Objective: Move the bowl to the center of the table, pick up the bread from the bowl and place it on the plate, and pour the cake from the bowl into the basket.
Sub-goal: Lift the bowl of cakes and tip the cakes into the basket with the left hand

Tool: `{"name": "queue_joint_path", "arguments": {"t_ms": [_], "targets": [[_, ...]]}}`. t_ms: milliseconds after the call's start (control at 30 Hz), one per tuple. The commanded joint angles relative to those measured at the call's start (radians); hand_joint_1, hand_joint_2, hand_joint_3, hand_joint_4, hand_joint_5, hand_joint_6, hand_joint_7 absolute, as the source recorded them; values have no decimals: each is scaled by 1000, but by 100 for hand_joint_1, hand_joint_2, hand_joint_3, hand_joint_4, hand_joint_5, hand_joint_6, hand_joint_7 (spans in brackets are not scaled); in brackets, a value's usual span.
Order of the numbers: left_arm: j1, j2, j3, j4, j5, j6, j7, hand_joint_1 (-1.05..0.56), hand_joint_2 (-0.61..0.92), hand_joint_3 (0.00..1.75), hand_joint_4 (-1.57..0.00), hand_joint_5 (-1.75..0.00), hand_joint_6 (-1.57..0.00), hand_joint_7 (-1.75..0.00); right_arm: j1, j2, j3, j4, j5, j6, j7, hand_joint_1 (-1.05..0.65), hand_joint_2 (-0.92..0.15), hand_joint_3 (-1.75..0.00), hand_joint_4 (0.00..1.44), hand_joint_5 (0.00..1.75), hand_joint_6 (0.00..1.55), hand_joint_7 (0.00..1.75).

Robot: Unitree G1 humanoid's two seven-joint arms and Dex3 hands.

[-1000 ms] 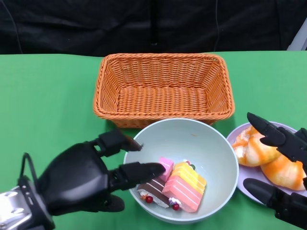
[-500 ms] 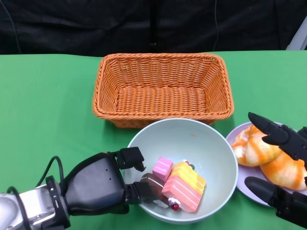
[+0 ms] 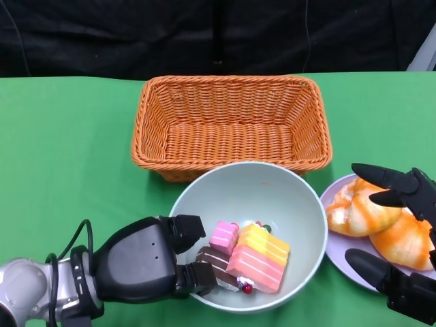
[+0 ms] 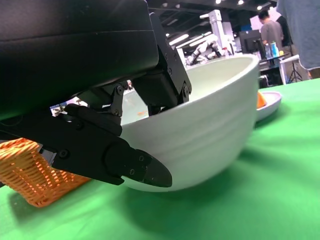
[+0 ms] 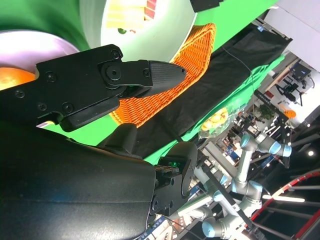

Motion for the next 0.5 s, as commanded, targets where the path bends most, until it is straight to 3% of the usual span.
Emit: {"name": "queue_joint_path", "arguments": {"t_ms": [33, 133, 233, 367, 500], "targets": [[10, 56, 8, -65, -46, -11, 4, -29, 83, 0, -92, -175, -85, -142, 1, 16, -7, 8, 17, -57, -38, -37, -82, -44, 2, 120, 0, 86], [34, 98, 28, -132, -99, -30, -56, -28, 84, 1, -93, -175, -82, -150, -3, 35, -6, 25, 45, -103, -57, -36, -80, -49, 2, 129, 0, 94], [70, 147, 66, -216, -167, -50, -147, -27, 85, 1, -95, -175, -76, -162, -7, 47, -8, 47, 64, -140, -71, -35, -72, -65, 0, 139, 0, 101], [139, 213, 146, -336, -295, -76, -303, -29, 84, 1, -96, -175, -85, -142, -13, 53, -14, 76, 62, -185, -86, -35, -63, -83, 3, 144, 0, 110], [194, 242, 224, -399, -348, -87, -358, -26, 84, 1, -95, -175, -87, -146, -16, 53, -15, 96, 57, -209, -90, -31, -58, -91, 8, 143, 0, 116]]}}
